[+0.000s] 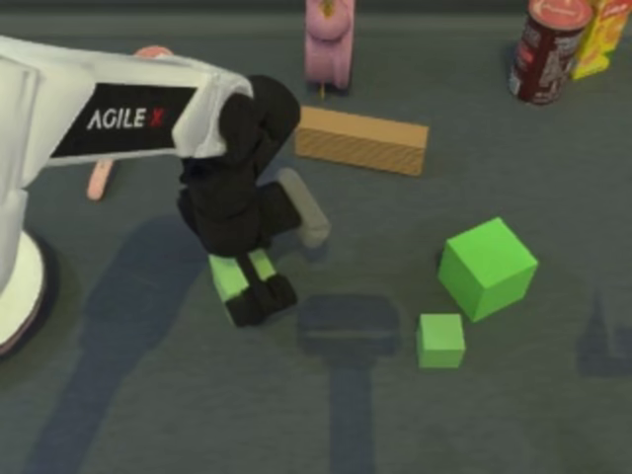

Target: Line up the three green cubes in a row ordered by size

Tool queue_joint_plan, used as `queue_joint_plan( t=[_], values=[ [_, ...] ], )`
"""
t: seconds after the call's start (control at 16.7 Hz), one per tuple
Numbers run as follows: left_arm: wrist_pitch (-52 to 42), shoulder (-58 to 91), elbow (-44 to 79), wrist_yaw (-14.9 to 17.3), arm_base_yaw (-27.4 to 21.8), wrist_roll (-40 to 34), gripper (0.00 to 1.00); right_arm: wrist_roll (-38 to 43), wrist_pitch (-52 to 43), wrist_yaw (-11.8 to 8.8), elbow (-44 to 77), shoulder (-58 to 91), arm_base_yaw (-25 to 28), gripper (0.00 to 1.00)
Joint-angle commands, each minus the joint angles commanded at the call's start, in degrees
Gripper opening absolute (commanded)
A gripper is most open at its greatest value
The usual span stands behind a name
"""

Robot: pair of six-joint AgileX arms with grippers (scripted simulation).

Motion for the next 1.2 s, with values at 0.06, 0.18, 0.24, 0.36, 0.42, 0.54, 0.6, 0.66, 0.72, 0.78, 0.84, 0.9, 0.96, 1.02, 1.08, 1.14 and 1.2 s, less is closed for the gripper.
queue_joint_plan(
  t=[0.06, 0.18, 0.24, 0.36, 0.42, 0.54, 0.6, 0.66, 0.72, 0.78, 0.84, 0.9, 0.96, 1.02, 1.08, 1.14, 1.2],
  values=[
    [0.0, 0.0, 0.0, 0.0, 0.0, 0.0, 0.7, 0.0, 0.0, 0.0, 0.0, 0.0, 0.0, 1.0],
    [0.0, 0.0, 0.0, 0.0, 0.0, 0.0, 0.55, 0.0, 0.0, 0.0, 0.0, 0.0, 0.0, 1.0],
    [0.0, 0.0, 0.0, 0.0, 0.0, 0.0, 0.47, 0.0, 0.0, 0.0, 0.0, 0.0, 0.0, 1.0],
    [0.0, 0.0, 0.0, 0.0, 0.0, 0.0, 0.32, 0.0, 0.0, 0.0, 0.0, 0.0, 0.0, 1.0],
    [0.0, 0.0, 0.0, 0.0, 0.0, 0.0, 0.25, 0.0, 0.0, 0.0, 0.0, 0.0, 0.0, 1.0],
    [0.0, 0.0, 0.0, 0.0, 0.0, 0.0, 0.1, 0.0, 0.0, 0.0, 0.0, 0.0, 0.0, 1.0],
    [0.0, 0.0, 0.0, 0.0, 0.0, 0.0, 0.02, 0.0, 0.0, 0.0, 0.0, 0.0, 0.0, 1.0],
    [0.0, 0.0, 0.0, 0.0, 0.0, 0.0, 0.0, 0.0, 0.0, 0.0, 0.0, 0.0, 0.0, 1.0],
    [0.0, 0.0, 0.0, 0.0, 0.0, 0.0, 0.0, 0.0, 0.0, 0.0, 0.0, 0.0, 0.0, 1.0],
    [0.0, 0.0, 0.0, 0.0, 0.0, 0.0, 0.0, 0.0, 0.0, 0.0, 0.0, 0.0, 0.0, 1.0],
    [0.0, 0.0, 0.0, 0.0, 0.0, 0.0, 0.0, 0.0, 0.0, 0.0, 0.0, 0.0, 0.0, 1.0],
    [0.0, 0.0, 0.0, 0.0, 0.0, 0.0, 0.0, 0.0, 0.0, 0.0, 0.0, 0.0, 0.0, 1.0],
    [0.0, 0.0, 0.0, 0.0, 0.0, 0.0, 0.0, 0.0, 0.0, 0.0, 0.0, 0.0, 0.0, 1.0],
    [0.0, 0.0, 0.0, 0.0, 0.0, 0.0, 0.0, 0.0, 0.0, 0.0, 0.0, 0.0, 0.0, 1.0],
    [0.0, 0.0, 0.0, 0.0, 0.0, 0.0, 0.0, 0.0, 0.0, 0.0, 0.0, 0.0, 0.0, 1.0],
    [-0.8, -1.4, 0.2, 0.6, 0.0, -0.4, 0.0, 0.0, 0.0, 0.0, 0.0, 0.0, 0.0, 1.0],
    [-1.0, -1.4, 0.4, 0.6, 0.0, -0.4, 0.0, 0.0, 0.0, 0.0, 0.0, 0.0, 0.0, 1.0]
  ],
)
